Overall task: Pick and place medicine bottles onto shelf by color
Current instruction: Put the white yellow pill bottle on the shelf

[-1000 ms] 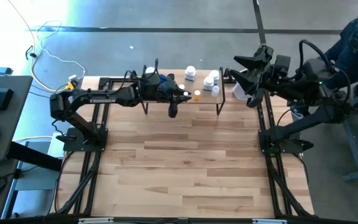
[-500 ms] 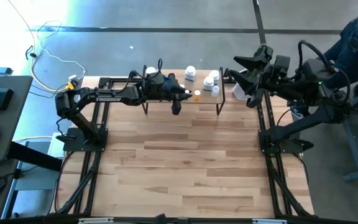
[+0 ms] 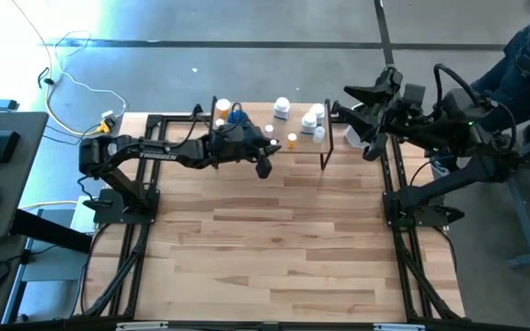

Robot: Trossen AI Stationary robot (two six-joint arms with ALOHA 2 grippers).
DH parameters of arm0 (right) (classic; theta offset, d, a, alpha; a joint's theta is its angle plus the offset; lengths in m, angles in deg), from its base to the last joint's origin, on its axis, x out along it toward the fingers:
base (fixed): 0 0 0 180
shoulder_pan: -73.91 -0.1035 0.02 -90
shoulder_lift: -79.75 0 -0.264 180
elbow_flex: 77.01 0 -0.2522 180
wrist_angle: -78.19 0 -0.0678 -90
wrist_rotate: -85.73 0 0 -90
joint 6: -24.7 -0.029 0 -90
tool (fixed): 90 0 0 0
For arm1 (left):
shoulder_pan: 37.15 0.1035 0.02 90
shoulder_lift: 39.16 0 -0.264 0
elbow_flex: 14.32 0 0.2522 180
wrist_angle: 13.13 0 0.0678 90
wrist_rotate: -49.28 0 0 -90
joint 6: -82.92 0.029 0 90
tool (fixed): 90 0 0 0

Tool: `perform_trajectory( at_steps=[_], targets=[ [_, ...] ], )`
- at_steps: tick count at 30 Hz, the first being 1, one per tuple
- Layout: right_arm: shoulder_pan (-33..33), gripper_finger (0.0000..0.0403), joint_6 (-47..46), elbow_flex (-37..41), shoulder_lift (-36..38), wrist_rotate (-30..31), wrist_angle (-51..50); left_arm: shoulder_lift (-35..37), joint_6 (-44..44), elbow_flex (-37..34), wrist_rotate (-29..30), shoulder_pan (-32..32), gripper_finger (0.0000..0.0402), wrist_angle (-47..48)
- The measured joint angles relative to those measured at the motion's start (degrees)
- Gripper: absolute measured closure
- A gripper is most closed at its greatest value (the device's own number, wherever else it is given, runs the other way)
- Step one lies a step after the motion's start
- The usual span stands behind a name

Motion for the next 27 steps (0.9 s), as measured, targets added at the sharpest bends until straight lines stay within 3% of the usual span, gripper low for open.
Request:
perform_trajectory(
  at_steps=[8,12,27],
  targets=[
    [0.0,0.018,0.0,0.0,0.0,1.0,-1.0,5.5,0.2,-9.7,-1.2,-0.6,0.0329,-9.3],
    [0.0,0.018,-0.1,0.0,0.0,1.0,-1.0,5.7,1.1,-9.9,-1.4,-0.6,0.0329,-13.6],
    [0.0,0.018,-1.3,0.0,-0.2,1.0,-0.9,5.7,4.7,-9.9,-0.3,0.0,0.0329,-14.8]
  ],
)
